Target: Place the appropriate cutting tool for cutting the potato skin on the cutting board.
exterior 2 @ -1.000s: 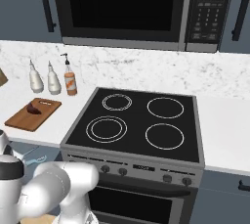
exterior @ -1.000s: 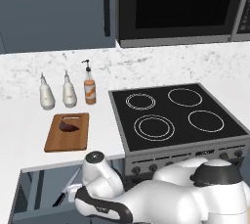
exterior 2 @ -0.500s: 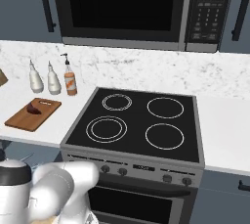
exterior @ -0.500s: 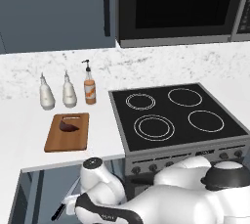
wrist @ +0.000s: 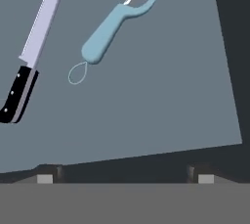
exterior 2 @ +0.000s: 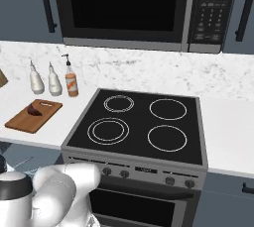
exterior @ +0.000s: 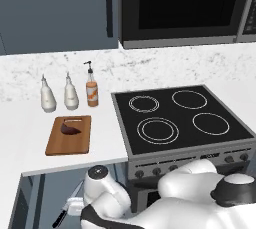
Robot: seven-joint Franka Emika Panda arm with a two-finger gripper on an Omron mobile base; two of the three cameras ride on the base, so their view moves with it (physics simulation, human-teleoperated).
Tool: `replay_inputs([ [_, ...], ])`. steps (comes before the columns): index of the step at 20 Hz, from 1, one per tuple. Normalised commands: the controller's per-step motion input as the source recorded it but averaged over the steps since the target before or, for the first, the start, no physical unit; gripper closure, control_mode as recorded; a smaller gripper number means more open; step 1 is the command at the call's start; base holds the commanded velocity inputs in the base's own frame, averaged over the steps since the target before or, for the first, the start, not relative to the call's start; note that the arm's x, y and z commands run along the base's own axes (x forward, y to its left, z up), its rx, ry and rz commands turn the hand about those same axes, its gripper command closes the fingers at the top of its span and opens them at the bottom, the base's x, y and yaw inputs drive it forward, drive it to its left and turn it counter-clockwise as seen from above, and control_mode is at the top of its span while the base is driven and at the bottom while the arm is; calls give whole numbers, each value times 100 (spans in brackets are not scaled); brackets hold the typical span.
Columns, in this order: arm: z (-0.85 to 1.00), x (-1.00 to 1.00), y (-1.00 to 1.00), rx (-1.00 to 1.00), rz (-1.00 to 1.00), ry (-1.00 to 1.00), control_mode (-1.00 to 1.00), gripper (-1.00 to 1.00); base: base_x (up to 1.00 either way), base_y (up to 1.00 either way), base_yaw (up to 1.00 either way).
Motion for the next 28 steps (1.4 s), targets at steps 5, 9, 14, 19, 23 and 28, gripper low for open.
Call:
replay_inputs([
  [5,11,97,9,0,-23,0,-100,-100,0,0,0],
  [9,0,19,43,0,-26,0,-100,-100,0,0,0],
  [14,0,12,12,0,-22,0,-100,-100,0,0,0],
  [19,-1,2,-8,0,-14,0,-100,-100,0,0,0],
  [23,-10,0,-32,0,-3,0,-100,-100,0,0,0],
  [28,-22,0,-33,0,2,0,-100,-100,0,0,0],
])
